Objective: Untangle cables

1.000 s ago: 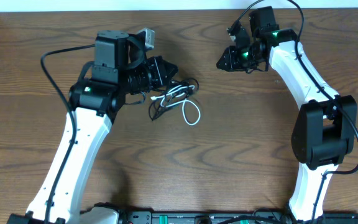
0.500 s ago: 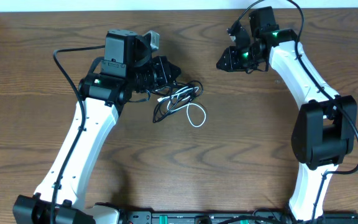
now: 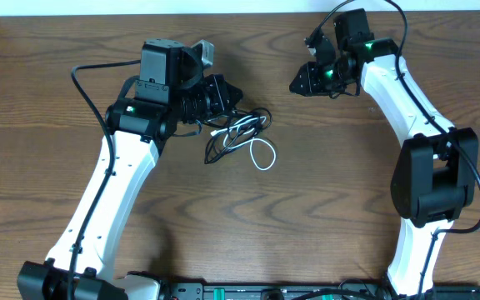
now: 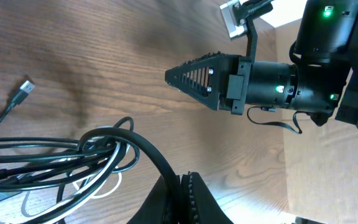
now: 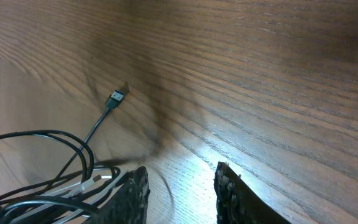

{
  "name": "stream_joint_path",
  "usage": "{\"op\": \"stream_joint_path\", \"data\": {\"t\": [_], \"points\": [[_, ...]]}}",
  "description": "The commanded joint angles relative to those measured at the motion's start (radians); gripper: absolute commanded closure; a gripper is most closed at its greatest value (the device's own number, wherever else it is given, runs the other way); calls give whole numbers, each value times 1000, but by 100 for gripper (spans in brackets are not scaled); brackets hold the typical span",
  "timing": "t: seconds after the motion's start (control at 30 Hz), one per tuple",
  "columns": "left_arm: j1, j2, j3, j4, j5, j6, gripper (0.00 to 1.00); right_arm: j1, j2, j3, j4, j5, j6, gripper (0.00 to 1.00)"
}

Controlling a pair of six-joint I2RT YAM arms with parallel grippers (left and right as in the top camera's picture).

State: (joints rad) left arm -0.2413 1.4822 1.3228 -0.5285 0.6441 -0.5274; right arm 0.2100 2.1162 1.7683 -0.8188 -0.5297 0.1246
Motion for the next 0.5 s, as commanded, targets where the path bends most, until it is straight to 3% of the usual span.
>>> {"op": "stream_joint_path", "data": {"t": [0.0, 0.07, 0.17, 0.23, 0.33, 0.47], "points": [[-8, 13, 9, 20, -10, -5, 92, 1, -16, 13, -1, -3, -6, 67], [-18, 21, 9, 23, -26, -5, 83, 1, -16, 13, -1, -3, -6, 65], [-35, 27, 9, 21, -72, -3, 50, 1, -16, 13, 0, -3, -6, 62], [-33, 25, 9, 17, -80, 38, 36, 1, -16, 13, -1, -3, -6, 61], [5, 3, 9, -2, -80, 75, 29, 1, -16, 13, -9, -3, -6, 59], [71, -20, 9, -47, -93, 101, 28, 1, -16, 13, -17, -3, -6, 57]]}}
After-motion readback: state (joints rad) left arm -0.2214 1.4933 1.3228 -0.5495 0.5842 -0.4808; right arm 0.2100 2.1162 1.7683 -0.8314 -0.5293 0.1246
